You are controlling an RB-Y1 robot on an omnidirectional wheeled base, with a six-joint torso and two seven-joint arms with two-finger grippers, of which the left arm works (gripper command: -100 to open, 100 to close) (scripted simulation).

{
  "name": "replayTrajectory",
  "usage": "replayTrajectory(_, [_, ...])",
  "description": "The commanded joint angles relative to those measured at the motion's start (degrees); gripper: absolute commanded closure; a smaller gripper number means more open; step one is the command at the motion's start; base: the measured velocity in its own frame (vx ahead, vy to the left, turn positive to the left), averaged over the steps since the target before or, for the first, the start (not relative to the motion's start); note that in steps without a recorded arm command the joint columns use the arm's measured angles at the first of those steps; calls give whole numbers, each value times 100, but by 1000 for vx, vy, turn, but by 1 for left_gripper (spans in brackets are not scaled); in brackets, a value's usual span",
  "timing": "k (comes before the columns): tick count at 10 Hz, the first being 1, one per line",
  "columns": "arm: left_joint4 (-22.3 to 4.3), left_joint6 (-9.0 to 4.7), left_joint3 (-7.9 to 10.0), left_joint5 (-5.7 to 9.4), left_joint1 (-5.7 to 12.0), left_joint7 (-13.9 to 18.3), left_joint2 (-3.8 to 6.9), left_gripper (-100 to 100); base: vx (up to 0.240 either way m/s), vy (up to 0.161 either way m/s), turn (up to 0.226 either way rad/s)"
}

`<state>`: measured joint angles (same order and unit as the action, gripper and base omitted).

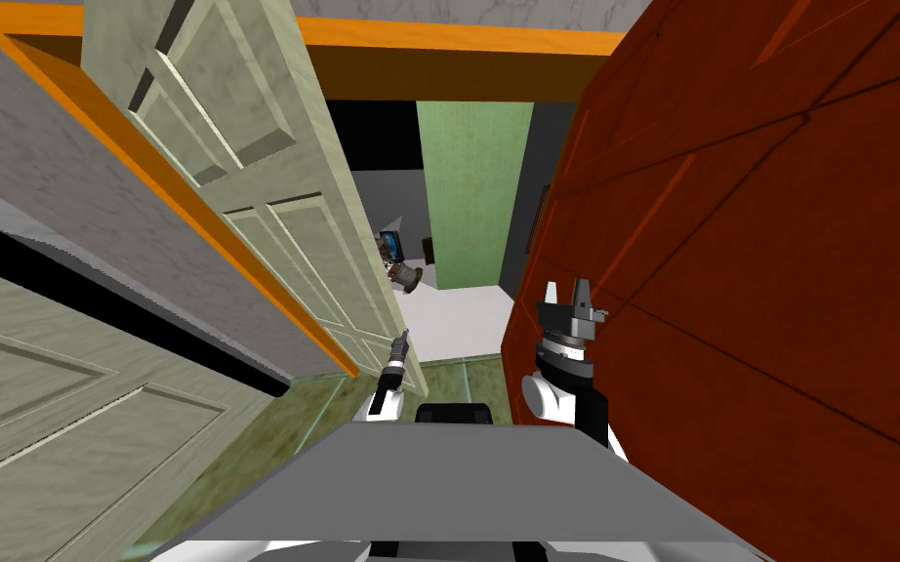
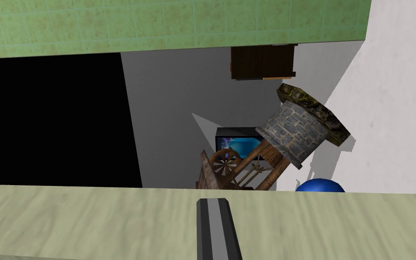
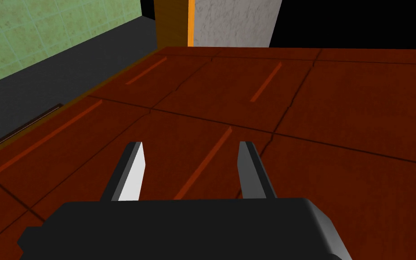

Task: Pull the door open

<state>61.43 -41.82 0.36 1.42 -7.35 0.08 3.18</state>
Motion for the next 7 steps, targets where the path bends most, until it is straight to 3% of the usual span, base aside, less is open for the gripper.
replayTrajectory(1, [-145, 97, 86, 24, -70, 7, -2, -100, 203, -5, -8])
replayTrajectory(3, [-260, 75, 85, 23, -30, 17, -29, -100, 148, -7, -4])
replayTrajectory(7, [-390, 56, 85, 22, 5, 26, -54, -100, 40, 5, 1])
